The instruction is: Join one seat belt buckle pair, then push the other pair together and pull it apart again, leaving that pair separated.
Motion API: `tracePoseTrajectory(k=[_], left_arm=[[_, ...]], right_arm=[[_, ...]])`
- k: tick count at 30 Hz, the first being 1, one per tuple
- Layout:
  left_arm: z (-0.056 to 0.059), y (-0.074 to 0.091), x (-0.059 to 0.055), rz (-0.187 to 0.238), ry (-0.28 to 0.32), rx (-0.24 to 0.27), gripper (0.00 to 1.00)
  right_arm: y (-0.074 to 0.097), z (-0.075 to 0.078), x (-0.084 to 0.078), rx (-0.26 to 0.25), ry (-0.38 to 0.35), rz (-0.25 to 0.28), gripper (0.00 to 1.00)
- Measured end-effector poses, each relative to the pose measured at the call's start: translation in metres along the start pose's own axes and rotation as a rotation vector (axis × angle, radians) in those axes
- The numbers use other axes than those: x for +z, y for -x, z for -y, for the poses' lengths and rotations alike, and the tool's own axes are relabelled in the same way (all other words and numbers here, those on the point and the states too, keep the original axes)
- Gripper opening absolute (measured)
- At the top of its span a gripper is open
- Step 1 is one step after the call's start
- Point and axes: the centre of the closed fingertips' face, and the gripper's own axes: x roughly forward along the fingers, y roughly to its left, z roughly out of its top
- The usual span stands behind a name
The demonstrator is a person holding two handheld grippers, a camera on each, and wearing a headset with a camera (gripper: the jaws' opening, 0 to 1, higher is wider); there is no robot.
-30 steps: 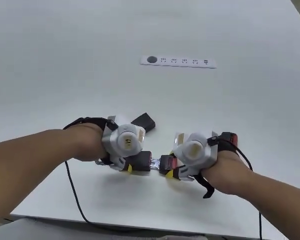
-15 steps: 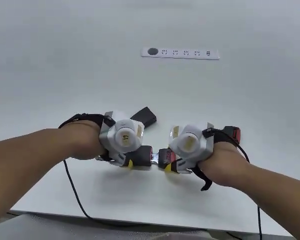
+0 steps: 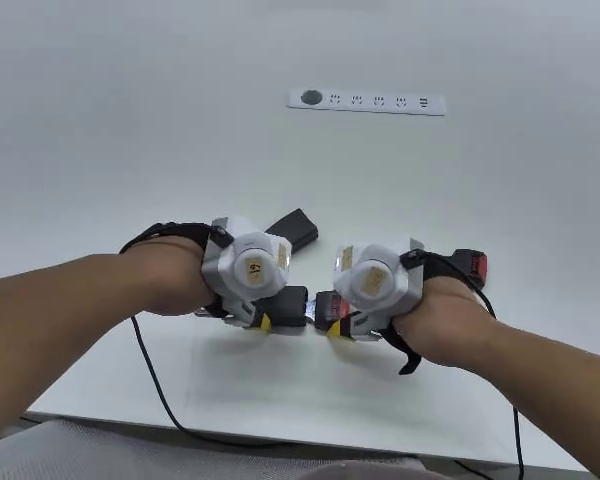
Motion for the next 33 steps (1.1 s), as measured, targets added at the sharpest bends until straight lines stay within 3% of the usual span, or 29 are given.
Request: tracePoseTrajectory(k=[14,21,33], left_arm=[[-0.0009,0.0018,0.0004,0.014,0.017,0.008,0.32],[-0.0021,0.0021,-0.0006,0.054,0.018,0.012,0.31],[-0.002,0.0009,-0.0009,0.052,0.021,0.01,0.31]], right_arm=[[-0.0003,-0.003,0.0029,-0.014,-0.024,0.012,0.32],[0.0019,-0.0041,0.001,-0.005,-0.001,0.031,0.32],[0.0026,-0.0058,0.0008,0.014,-0.04,0.067,0.33]])
